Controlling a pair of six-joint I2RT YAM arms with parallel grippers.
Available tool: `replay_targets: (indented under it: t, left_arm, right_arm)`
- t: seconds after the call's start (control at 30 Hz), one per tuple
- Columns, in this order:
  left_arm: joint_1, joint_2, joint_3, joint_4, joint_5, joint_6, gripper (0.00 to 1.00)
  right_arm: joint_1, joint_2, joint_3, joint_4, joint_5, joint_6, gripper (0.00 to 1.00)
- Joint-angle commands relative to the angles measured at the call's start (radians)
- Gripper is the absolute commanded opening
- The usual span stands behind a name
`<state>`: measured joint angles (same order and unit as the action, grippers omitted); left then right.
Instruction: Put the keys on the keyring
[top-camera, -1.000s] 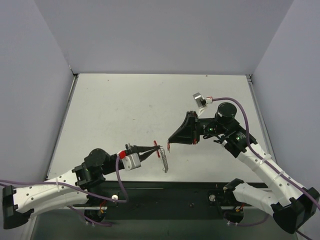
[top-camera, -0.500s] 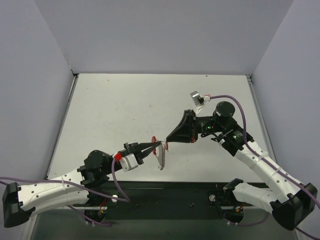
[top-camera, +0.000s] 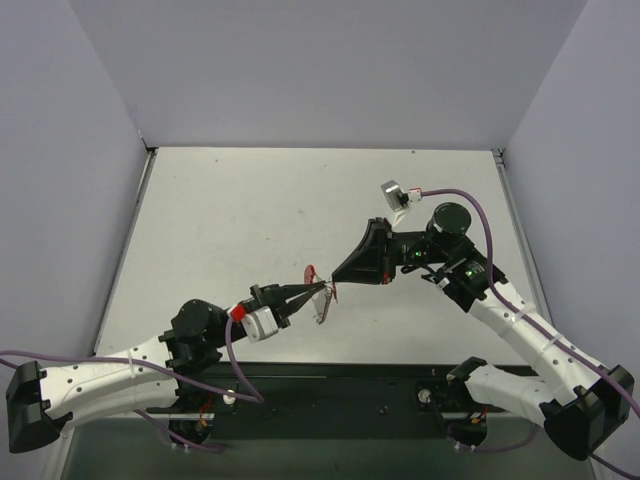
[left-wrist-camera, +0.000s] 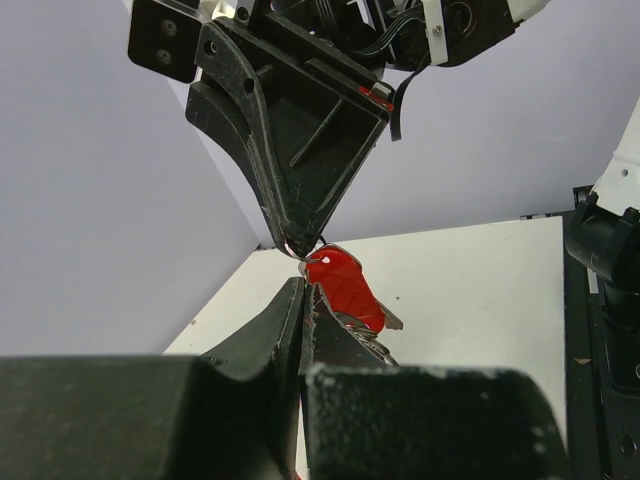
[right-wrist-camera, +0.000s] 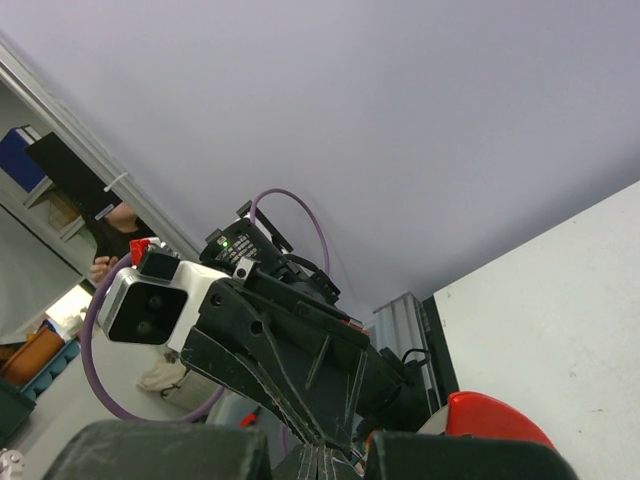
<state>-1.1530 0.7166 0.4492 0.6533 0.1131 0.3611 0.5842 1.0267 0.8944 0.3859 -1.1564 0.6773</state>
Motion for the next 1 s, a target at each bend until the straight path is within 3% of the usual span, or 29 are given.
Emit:
replay_targets:
  t: [0.0, 0.97]
  left_arm:
    - [-0.007, -0.014, 0.032, 0.078, 0.013, -0.005, 0.00]
    - [-0.007, -0.020, 0.022, 0.166, 0.045, -0.054, 0.00]
  right_arm:
    - [0.006, 0.001, 0.021, 0.082, -0.008, -0.012, 0.00]
    - [0.003, 0.012, 0.009, 0.073, 0.012, -0.022, 0.00]
